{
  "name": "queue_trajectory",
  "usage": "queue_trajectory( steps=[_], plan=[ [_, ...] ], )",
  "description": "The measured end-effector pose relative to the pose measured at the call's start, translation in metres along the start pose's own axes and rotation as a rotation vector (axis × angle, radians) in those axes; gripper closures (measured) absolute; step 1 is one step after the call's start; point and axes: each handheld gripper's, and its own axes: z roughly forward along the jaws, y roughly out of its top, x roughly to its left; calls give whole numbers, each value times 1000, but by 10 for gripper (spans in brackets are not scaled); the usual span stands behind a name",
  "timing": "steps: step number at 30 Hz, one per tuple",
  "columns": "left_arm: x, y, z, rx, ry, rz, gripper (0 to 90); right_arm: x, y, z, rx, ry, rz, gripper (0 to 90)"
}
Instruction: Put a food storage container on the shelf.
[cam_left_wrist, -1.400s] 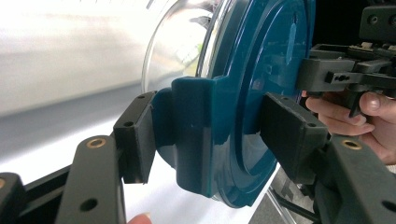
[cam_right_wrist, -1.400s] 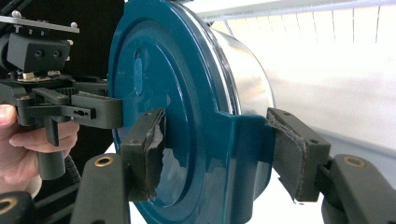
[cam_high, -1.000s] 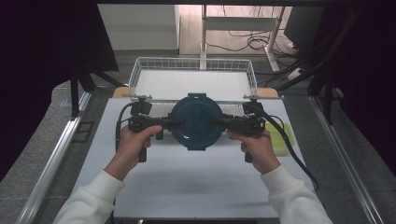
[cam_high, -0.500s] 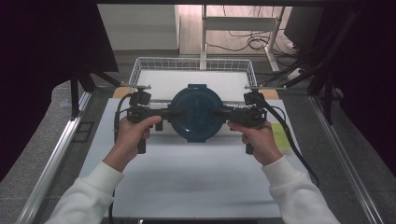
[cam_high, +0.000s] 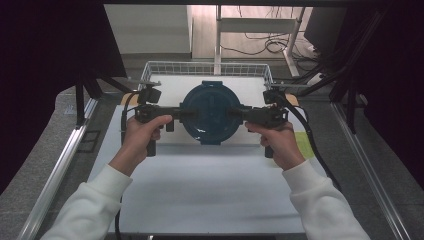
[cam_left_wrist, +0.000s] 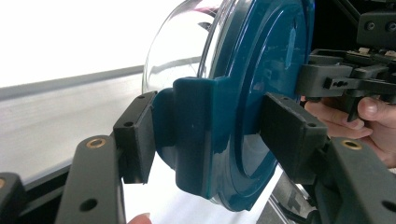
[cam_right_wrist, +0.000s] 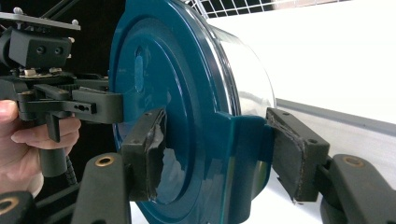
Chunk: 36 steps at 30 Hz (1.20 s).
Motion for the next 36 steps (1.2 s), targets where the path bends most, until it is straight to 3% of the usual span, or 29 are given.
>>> queue_trajectory(
  steps=[20, 36],
  plan=[
    [7, 37, -3, -14, -1, 12, 386, -3, 34, 8, -6, 3, -3, 391],
    [34, 62, 13, -24, -31, -21, 387, -20, 63, 24, 8, -23, 1, 392]
  ],
)
